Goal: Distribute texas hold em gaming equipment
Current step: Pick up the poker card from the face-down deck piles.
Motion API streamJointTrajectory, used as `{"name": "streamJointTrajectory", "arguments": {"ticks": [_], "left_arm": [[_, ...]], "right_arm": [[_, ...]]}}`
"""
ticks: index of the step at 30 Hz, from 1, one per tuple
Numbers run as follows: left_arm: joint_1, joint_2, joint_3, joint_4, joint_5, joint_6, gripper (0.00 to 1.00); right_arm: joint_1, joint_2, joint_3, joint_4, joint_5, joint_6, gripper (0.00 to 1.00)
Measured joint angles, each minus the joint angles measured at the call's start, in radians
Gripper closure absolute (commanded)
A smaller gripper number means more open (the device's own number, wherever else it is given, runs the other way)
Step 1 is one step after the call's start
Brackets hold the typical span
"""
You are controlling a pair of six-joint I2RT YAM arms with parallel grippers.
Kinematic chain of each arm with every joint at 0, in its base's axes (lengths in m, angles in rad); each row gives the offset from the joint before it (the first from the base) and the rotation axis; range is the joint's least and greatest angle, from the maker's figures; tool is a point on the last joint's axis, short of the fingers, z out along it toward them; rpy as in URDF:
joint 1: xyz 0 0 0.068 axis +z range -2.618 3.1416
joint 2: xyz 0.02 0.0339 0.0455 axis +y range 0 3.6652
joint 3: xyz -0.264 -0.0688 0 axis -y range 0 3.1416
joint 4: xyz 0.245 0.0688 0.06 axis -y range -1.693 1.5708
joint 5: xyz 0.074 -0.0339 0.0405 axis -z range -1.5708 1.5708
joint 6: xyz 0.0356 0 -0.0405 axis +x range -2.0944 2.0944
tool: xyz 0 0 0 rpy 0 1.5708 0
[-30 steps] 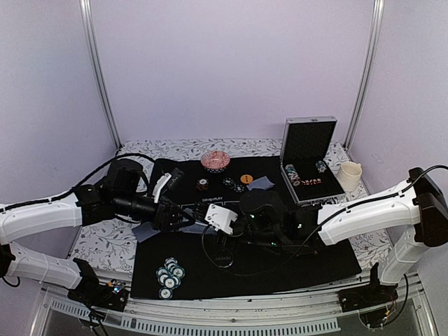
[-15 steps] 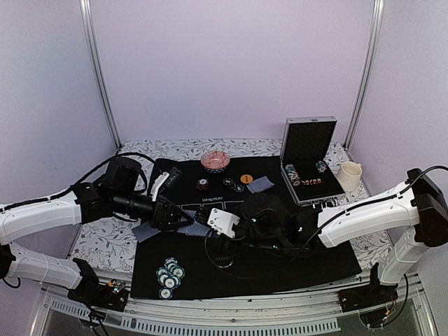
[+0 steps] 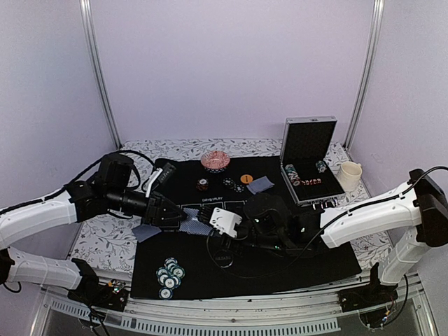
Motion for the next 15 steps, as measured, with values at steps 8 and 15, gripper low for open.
{"name": "streamJointTrajectory", "arguments": {"ticks": [8, 15], "left_arm": [[0.010, 0.011, -0.005, 0.023, 0.064, -0.027, 0.78], [0.012, 0.025, -0.005, 0.035, 0.101, -0.042, 1.00]], "right_arm": [[0.000, -0.002, 0.000, 0.006, 0.000, -0.002, 0.51], [0.000, -0.002, -0.001, 0.007, 0.001, -0.003, 0.51]]}}
